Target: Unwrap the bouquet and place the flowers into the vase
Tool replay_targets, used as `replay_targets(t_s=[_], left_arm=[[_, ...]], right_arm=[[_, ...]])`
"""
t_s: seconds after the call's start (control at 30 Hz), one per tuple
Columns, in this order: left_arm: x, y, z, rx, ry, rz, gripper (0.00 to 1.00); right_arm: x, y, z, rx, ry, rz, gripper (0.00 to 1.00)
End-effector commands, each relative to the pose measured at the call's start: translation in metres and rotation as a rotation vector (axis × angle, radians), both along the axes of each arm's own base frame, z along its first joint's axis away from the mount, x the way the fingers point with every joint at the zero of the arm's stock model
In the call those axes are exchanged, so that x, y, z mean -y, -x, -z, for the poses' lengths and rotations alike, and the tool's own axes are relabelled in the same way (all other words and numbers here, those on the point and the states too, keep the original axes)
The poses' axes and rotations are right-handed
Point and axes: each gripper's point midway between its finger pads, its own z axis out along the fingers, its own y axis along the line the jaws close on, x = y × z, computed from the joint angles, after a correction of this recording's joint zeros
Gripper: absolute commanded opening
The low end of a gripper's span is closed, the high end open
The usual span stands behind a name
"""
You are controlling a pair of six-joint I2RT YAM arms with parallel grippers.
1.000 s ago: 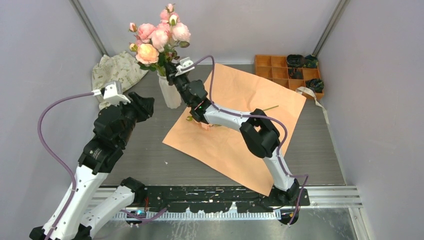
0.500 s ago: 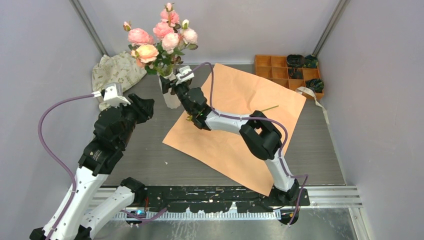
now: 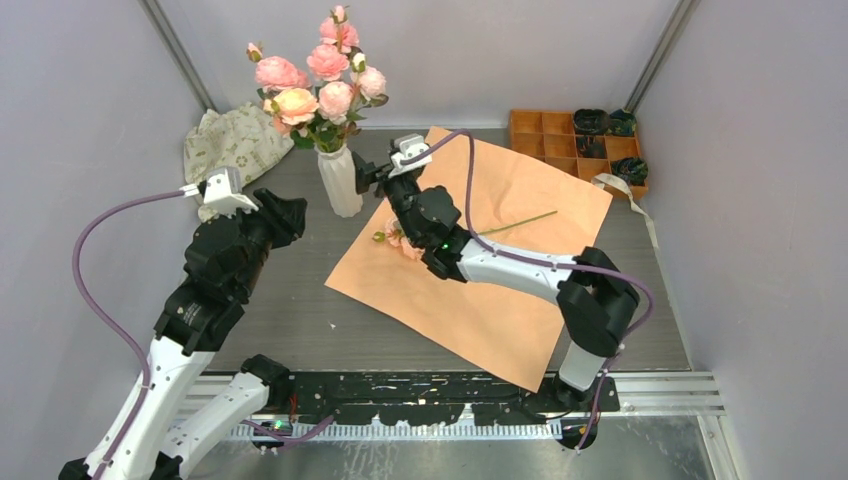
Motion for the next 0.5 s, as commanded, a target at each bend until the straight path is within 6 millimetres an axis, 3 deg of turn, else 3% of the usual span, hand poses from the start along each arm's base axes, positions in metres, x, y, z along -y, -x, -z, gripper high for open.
replay_targets(t_s=[0.0, 0.27, 0.47], left_arm=[[0.002, 0.003, -0.01, 0.034, 0.036, 0.014, 0.46], [0.011, 0.001, -0.008, 0.013, 0.046, 0.048, 0.46], [0.013, 0.002, -0.008, -0.001, 0.051, 0.057, 0.45]], right_arm=[[0.044, 0.001, 0.021, -0.1, 0.13, 0.157, 0.8], [0.081, 0.0, 0.138, -0.361, 0.526, 0.308, 0.77], [0.088, 0.001, 0.187, -0.46, 0.771, 0.294, 0.78]])
